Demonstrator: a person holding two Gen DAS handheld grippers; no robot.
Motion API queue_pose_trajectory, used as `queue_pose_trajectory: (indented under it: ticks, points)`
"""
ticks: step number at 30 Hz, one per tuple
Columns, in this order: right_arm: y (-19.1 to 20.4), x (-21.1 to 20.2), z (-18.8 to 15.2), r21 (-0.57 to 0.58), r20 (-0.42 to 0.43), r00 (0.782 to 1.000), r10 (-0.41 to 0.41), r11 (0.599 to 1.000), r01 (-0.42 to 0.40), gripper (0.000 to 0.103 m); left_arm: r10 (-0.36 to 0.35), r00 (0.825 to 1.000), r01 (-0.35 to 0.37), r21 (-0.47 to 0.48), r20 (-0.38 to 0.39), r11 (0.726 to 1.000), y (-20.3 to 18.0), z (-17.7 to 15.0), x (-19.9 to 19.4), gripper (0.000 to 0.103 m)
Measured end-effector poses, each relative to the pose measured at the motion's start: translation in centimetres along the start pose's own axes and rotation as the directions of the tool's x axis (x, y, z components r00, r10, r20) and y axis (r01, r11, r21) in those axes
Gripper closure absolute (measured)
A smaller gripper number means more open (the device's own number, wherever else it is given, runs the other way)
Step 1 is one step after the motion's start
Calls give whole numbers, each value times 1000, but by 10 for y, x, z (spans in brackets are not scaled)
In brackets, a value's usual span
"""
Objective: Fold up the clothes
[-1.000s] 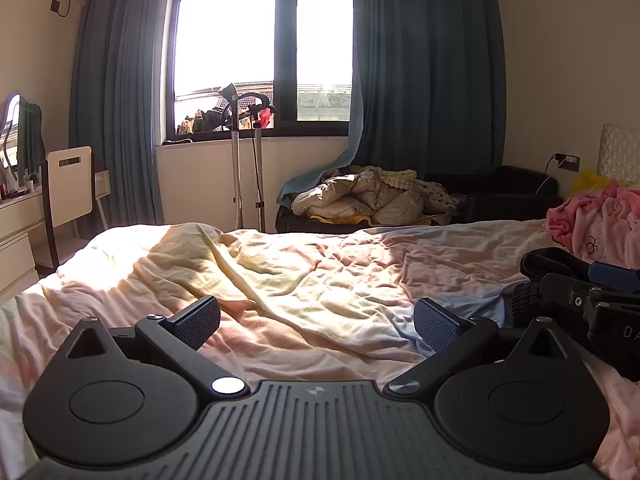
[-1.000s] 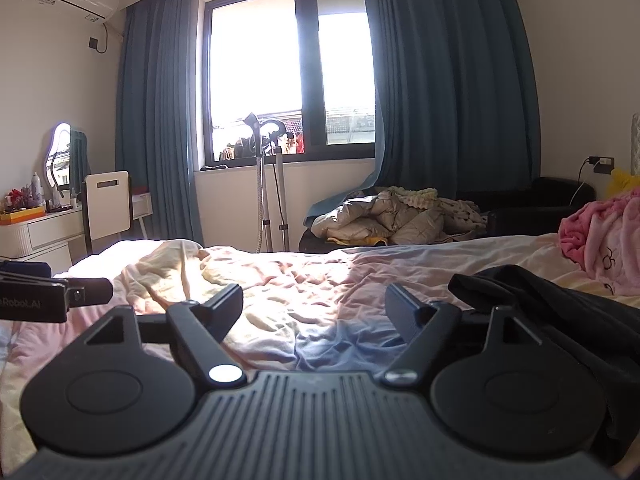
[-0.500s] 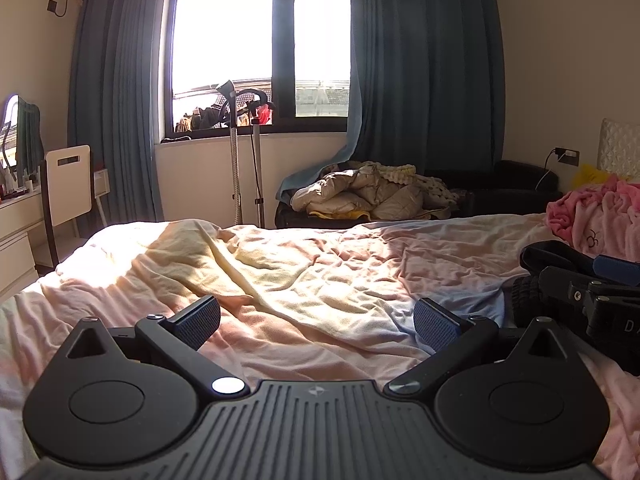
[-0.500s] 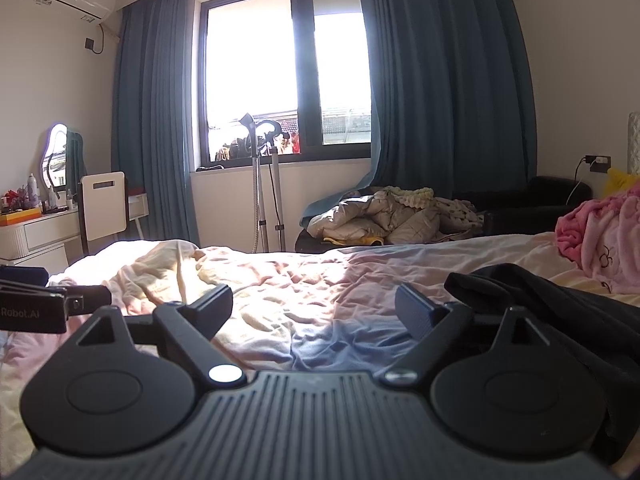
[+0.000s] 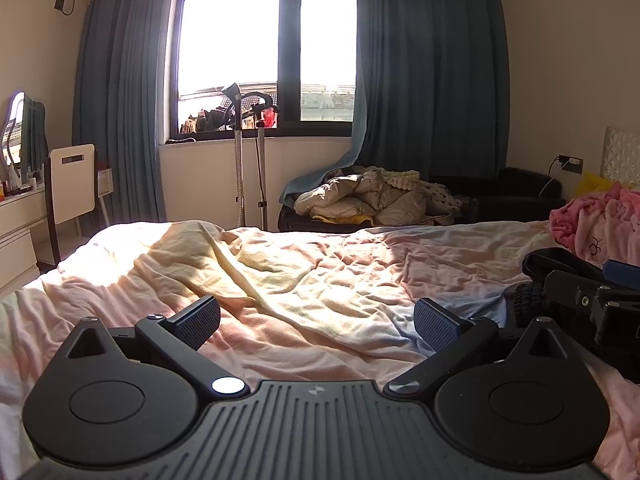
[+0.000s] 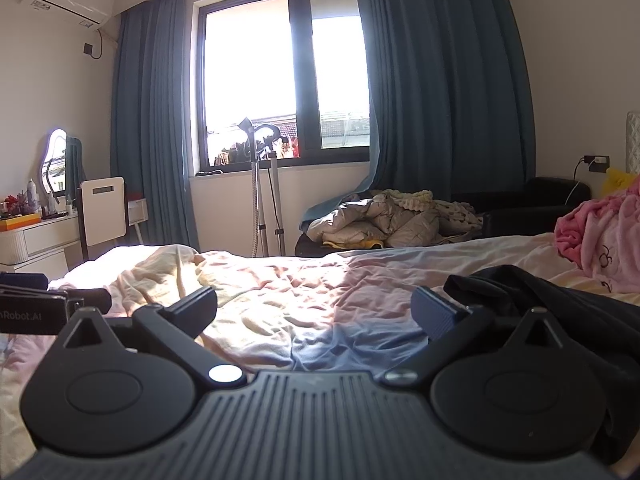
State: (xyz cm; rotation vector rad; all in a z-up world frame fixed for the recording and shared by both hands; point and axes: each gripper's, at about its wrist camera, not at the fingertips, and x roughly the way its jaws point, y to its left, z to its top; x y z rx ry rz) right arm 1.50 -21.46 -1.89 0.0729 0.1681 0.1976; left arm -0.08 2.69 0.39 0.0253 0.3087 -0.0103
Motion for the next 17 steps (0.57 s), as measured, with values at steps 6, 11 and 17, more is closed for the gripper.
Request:
queue_pose_trajectory:
  ticks: [6,11,17]
  points:
    - [-1,0,0,2,1,1000,1,1000,-1,0,-4,1000,4,5,-1,1000,-1,-1,0,0]
    - [-1,0,-1,1,0,1000,3,1000,-3,0,-1,1000,1,1,0,1000,0,-1,0,0]
    - [-2,0,-1,2,0,1000,4,1000,-4,0,6,1000,-6,-2,6,1000,1,-1,0,0]
